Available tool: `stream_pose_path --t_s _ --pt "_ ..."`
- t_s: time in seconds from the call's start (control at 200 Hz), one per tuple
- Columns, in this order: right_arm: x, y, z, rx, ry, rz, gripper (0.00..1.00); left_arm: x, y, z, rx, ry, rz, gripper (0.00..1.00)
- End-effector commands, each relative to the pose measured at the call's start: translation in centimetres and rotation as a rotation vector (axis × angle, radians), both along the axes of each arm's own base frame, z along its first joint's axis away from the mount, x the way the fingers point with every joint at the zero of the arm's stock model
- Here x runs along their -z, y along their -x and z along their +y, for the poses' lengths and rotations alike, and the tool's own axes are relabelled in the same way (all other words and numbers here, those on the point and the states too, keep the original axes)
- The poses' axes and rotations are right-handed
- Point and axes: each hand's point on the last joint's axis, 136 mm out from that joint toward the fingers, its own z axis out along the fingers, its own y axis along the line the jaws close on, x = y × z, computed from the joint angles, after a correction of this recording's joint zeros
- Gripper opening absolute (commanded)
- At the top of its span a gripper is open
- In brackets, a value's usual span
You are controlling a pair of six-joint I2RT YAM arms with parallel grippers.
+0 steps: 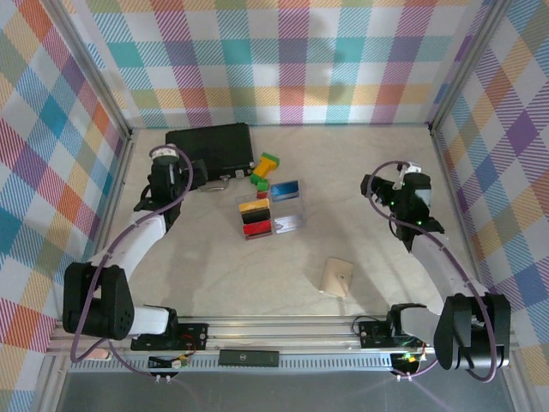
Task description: Take the credit cards out of the card holder
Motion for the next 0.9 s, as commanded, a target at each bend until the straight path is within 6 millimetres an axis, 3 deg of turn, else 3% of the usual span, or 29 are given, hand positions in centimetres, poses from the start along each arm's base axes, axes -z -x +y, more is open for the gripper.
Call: stream_pose_path --t_s 0.0,0.13,0.26,0.485,0.59,0.895 --pt "1.5 3.0 1.7 -0.008 -0.181 0.213 0.99 0.8 2.8 -3.0 0.067 0.217 0.130 1.00" --pt "2.0 4.7 4.1 -0.089 -0.296 0.334 0.99 1.5 4.9 -6.3 0.182 0.350 0.224 1.00" --pt "3.4 6.4 6.8 -0.177 -0.402 0.447 0.99 3.5 7.9 -9.3 0.264 0.402 0.332 1.00" --pt "6.1 8.1 10.9 -0.266 -0.441 0.554 0.98 6.0 11.5 -14.8 0.391 0.436 0.413 1.00" --pt "6.3 7.7 13.1 -0.323 -0.448 0.557 0.97 6.5 11.1 -16.9 0.437 0.459 0.393 1.00" --pt "6.9 5.5 18.7 -0.485 -0.456 0.545 0.95 8.1 9.3 -19.2 0.466 0.453 0.403 0.97"
